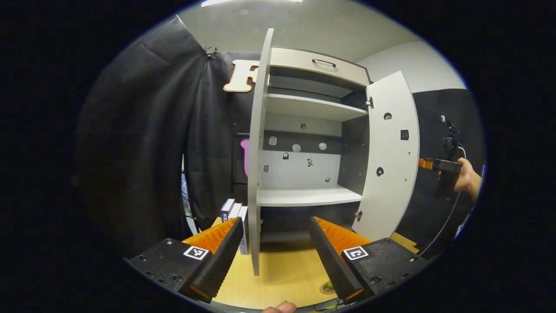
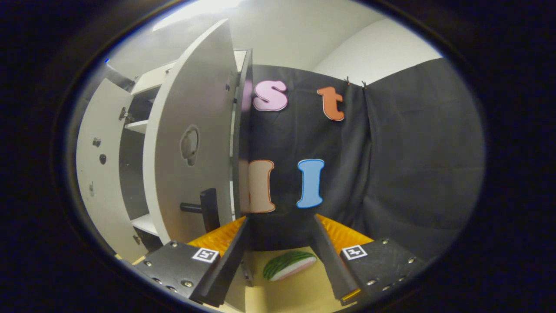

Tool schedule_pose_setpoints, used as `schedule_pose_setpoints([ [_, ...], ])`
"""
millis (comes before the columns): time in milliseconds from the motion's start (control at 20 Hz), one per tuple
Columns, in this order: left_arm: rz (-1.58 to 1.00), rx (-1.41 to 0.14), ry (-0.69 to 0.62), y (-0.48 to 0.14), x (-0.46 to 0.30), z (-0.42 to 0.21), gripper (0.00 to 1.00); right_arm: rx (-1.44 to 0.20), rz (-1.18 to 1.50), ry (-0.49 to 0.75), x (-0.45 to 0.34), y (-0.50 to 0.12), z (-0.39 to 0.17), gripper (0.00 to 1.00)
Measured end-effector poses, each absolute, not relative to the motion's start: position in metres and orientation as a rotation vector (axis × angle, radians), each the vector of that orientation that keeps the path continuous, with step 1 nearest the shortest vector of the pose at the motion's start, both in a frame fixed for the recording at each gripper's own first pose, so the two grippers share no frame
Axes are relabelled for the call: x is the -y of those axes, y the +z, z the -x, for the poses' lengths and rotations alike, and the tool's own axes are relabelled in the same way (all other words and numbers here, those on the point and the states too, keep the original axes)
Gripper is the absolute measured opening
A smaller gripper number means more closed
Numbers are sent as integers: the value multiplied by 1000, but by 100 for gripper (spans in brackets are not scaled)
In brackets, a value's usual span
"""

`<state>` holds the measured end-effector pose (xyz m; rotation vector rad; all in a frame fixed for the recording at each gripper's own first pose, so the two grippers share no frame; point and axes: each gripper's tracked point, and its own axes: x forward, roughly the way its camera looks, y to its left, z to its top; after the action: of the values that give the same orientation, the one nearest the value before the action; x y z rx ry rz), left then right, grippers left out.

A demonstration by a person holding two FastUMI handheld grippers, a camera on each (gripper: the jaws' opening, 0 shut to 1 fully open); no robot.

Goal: Grasp the bottle in the cabinet with the left hand and place it on the coaster, then close the right door with the right hand and the left door with the left hand.

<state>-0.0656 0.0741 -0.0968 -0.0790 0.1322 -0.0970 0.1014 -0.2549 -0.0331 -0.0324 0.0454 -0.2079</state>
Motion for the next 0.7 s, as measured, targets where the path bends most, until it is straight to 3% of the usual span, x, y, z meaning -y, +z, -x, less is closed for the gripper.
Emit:
schedule_pose_setpoints([
  [400, 88, -118, -103, -83, -79, 59, 96, -51, 15, -96, 195, -37, -109, 84],
  [450, 94, -116, -102, -82, -80, 57, 93, -48, 15, -86, 186, -37, -111, 84],
  [500, 97, -114, -102, -81, -83, 57, 96, -41, 17, -77, 178, -37, -112, 88],
  [700, 75, -101, -87, -77, -98, 61, 96, -26, 7, -40, 151, -39, -119, 84],
])
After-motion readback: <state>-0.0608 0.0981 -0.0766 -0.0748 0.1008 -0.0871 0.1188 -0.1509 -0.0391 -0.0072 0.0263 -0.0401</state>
